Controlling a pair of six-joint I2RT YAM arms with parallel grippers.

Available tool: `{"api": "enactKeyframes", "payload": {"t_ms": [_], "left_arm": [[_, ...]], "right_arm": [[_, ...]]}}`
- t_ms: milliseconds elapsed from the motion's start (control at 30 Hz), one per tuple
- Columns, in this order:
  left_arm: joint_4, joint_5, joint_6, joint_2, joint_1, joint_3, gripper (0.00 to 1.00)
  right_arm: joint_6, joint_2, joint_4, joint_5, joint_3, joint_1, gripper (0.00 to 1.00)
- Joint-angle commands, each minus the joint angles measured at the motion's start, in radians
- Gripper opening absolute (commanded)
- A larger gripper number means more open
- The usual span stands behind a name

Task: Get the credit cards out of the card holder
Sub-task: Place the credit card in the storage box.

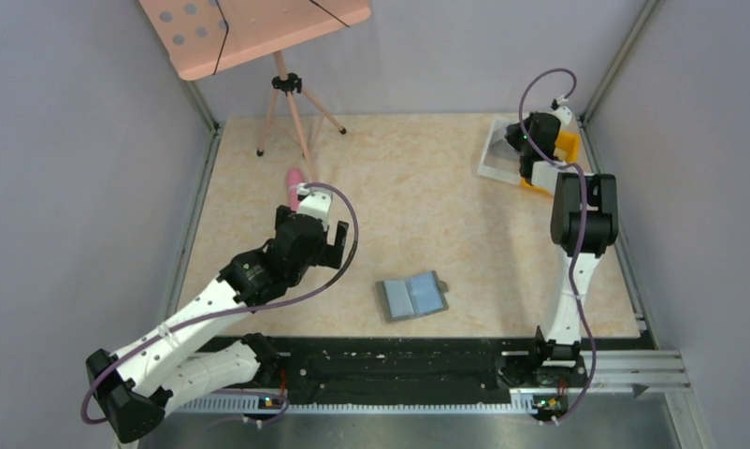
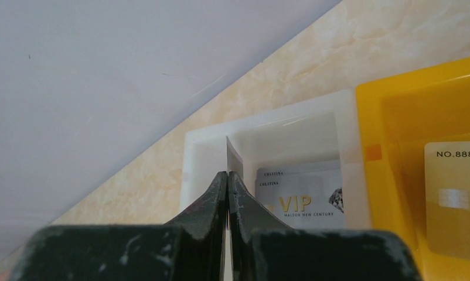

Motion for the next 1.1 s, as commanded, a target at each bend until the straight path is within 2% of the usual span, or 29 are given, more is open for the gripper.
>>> {"api": "enactKeyframes", "payload": {"t_ms": [0, 267, 333, 533, 633, 767, 933, 1067], "left_arm": [[0.03, -0.024, 0.013, 0.008, 0.0, 0.001, 0.99], [0.015, -0.076, 0.005, 0.012, 0.0, 0.004, 0.99], [0.014, -0.094, 0.0, 0.006, 0.0, 0.002, 0.99], [0.018, -0.092, 0.003, 0.01, 0.0, 0.007, 0.99], [0.012, -0.086, -0.002, 0.013, 0.0, 0.013, 0.99], [0.013, -0.077, -0.004, 0.015, 0.0, 0.016, 0.99], [0.006, -0.048, -0.026, 0.033, 0.0, 0.029, 0.99], [-0.04, 0.0, -0.075, 0.081, 0.001, 0.077, 0.99]], "right_arm": [[0.011, 0.021, 0.024, -0.017, 0.057, -0.013, 0.0], [0.048, 0.026, -0.012, -0.017, 0.063, -0.026, 0.0], [0.045, 0.032, -0.033, -0.017, 0.075, -0.028, 0.05], [0.034, 0.031, -0.077, -0.007, 0.098, -0.028, 0.08], [0.012, 0.021, -0.123, 0.006, 0.128, -0.028, 0.15], [-0.027, -0.012, -0.255, 0.03, 0.207, -0.031, 0.26], [-0.107, -0.072, -0.443, 0.048, 0.298, -0.033, 0.29], [-0.115, -0.144, -0.603, 0.014, 0.306, -0.026, 0.28]]}}
